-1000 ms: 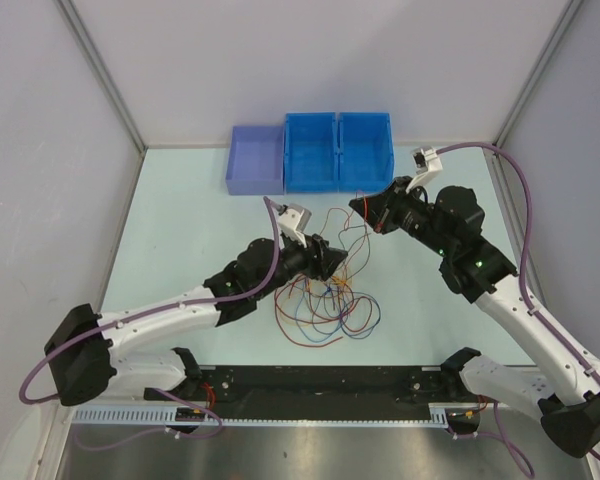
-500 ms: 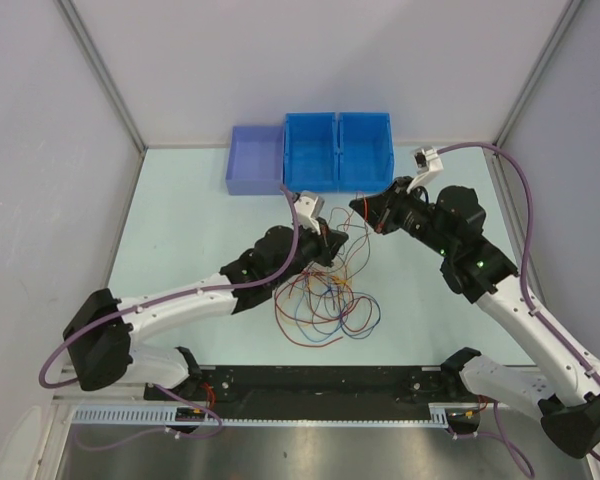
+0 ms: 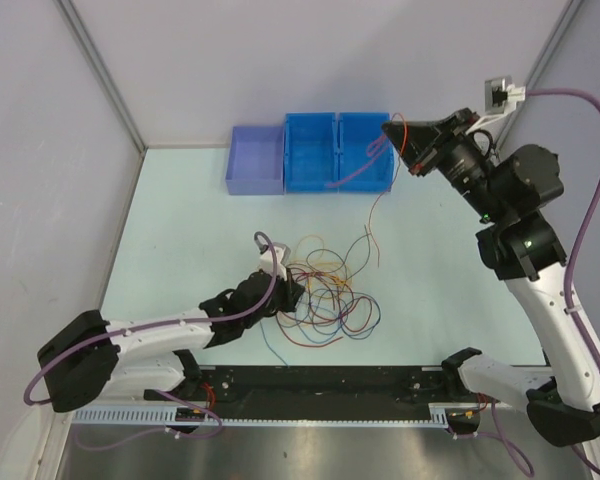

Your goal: Untangle the cables

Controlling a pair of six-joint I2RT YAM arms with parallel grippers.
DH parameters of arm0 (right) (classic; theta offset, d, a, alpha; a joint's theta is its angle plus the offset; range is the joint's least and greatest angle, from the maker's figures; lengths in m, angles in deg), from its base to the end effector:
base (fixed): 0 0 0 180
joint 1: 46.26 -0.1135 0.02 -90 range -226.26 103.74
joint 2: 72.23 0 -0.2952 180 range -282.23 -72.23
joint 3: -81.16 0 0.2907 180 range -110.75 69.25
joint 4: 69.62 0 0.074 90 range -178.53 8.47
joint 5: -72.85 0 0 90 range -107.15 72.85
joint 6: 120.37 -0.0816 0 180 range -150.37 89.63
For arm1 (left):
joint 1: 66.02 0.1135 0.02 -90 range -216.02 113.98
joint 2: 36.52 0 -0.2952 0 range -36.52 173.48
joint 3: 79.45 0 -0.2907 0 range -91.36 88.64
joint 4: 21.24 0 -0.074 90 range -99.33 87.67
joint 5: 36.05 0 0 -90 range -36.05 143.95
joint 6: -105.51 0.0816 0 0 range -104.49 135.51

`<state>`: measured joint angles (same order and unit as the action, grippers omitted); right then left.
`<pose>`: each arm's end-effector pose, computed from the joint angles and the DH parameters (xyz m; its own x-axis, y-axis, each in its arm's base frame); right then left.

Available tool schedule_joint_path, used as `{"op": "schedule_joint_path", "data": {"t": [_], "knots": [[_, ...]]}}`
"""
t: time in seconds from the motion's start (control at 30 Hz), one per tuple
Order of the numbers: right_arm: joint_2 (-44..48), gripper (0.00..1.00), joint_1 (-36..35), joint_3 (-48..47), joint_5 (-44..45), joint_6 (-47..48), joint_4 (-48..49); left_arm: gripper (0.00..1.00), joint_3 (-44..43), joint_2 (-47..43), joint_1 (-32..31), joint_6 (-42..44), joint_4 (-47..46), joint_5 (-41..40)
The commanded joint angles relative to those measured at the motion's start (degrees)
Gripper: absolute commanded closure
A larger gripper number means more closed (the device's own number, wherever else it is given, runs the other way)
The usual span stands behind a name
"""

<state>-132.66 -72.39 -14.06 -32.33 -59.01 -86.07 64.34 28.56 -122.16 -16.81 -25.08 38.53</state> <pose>0.2223 0.1328 0.5842 -0.0627 0.4845 -0.8726 -0.7043 0.5980 0.3826 0.1788 -0.2275 0.1763 -0.5554 -0.0972 -0.8259 0.4370 0.8108 -0.3894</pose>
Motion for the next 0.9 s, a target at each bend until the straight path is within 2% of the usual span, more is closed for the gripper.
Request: {"op": "schedule_joint_path", "data": {"t": [0.0, 0.07, 0.2, 0.27, 0.37, 0.4, 0.43, 0.5, 0.53, 0.8, 0.87], "knots": [[-5.2, 1.0, 0.3, -11.3, -1.4, 3.6, -0.8, 1.0, 2.1, 0.0, -0.3, -3.2, -2.1, -2.0], [-7.8, 1.0, 0.3, -17.5, -1.4, 5.1, -2.5, 1.0, 2.2, 1.7, -0.2, -2.9, -2.0, -2.6], [-9.2, 1.0, 0.3, -20.6, -0.5, 6.7, -4.1, 1.0, 1.4, 3.6, -0.3, -2.2, -2.4, -1.5], [-9.0, 1.0, 0.4, -19.2, 0.2, 7.1, -4.4, 0.93, 0.6, 3.4, -0.3, -1.8, -1.3, -0.7], [-8.4, 1.0, 0.6, -16.5, 1.4, 7.5, -4.2, 0.62, -1.1, 0.4, -0.2, -0.9, 1.2, -0.5], [-8.1, 1.0, 0.6, -14.5, 1.7, 7.4, -3.7, 0.39, -2.3, -0.6, -0.3, -0.6, 2.4, -1.0], [-7.9, 1.0, 0.6, -13.5, 1.9, 7.4, -3.5, 0.26, -3.2, -2.8, -0.2, 0.0, 5.4, -1.5], [-7.9, 1.0, 0.6, -11.1, 2.3, 7.5, -3.0, 0.04, -6.8, -4.9, -0.2, 1.5, 9.3, -3.4], [-8.1, 1.0, 0.7, -10.4, 2.4, 7.6, -3.0, 0.0, -8.2, -6.8, -0.2, 2.1, 14.1, -4.3], [-11.7, 1.0, 1.3, -7.6, 3.1, 8.0, -1.0, 0.0, -21.8, -14.1, -0.1, 4.1, 41.6, -19.7], [-13.5, 1.0, 1.4, -7.7, 3.2, 8.3, 0.0, 0.0, -24.5, -15.2, -0.1, 0.4, 51.0, -22.9]]}}
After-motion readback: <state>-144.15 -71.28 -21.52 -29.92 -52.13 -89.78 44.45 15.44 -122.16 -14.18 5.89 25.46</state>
